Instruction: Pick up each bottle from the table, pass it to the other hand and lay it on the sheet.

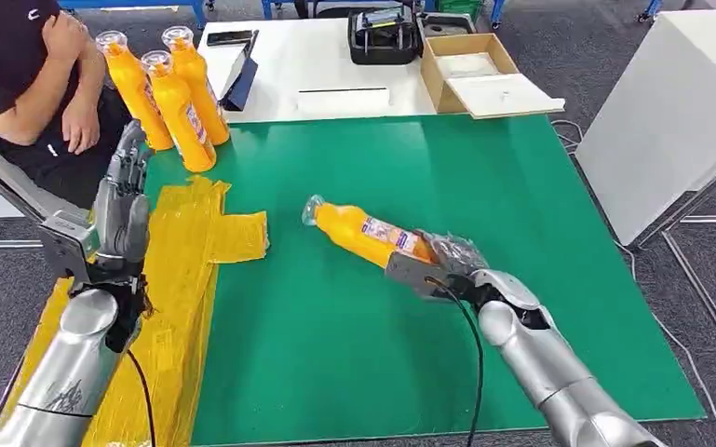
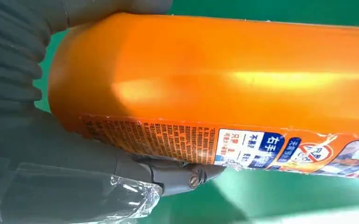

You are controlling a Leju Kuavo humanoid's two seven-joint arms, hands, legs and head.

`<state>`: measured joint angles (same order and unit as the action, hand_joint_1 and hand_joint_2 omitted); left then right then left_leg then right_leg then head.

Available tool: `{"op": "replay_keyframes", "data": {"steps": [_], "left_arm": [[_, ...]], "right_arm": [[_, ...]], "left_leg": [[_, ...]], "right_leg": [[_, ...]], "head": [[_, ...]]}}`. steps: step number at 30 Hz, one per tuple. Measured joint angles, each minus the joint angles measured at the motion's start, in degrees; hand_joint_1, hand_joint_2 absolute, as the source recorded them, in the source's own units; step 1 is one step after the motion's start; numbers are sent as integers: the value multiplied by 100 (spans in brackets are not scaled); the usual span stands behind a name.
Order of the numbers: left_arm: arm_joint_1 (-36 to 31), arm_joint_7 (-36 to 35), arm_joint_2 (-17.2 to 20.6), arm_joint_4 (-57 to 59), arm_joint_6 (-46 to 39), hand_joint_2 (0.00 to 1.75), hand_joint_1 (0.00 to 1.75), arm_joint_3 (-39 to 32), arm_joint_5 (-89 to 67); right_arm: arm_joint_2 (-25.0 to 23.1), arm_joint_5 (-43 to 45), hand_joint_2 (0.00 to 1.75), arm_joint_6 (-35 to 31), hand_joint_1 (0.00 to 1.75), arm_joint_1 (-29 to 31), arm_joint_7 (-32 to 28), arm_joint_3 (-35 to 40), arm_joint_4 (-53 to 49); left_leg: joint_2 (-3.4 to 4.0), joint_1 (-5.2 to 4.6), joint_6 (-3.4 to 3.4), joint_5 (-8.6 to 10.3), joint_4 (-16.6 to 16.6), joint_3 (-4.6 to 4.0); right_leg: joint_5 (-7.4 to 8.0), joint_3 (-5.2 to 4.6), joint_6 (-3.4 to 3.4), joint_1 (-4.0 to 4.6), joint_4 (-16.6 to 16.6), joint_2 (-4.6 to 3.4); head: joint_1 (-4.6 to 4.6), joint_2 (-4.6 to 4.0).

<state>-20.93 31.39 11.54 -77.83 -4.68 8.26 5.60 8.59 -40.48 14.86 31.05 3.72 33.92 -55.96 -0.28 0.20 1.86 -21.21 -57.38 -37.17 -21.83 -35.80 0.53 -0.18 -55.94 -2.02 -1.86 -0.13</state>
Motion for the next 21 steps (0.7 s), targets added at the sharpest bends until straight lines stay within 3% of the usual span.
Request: {"op": "replay_keyframes", "data": {"steps": [9,15,21], "left_arm": [[214,-55,-4,-77,199,175,0,-20,214],[898,-122,-264,-590,304,175,0,33,159],[1105,-306,-400,-887,400,175,0,24,234]], "right_arm": [[114,24,175,-137,175,-149,-96,-83,-770],[114,-39,175,-201,175,-265,-5,-35,-1566],[24,-6,175,-201,175,-289,28,55,-1829]], "left_leg": [[-3,0,0,-2,2,-29],[-5,0,1,-3,2,-42],[-7,1,3,-5,2,-47]], "right_leg": [[-2,-19,0,0,0,5],[-4,-35,-2,0,1,8],[-4,-36,-1,0,1,7]], "head": [[-2,0],[-2,0],[0,0]]}}
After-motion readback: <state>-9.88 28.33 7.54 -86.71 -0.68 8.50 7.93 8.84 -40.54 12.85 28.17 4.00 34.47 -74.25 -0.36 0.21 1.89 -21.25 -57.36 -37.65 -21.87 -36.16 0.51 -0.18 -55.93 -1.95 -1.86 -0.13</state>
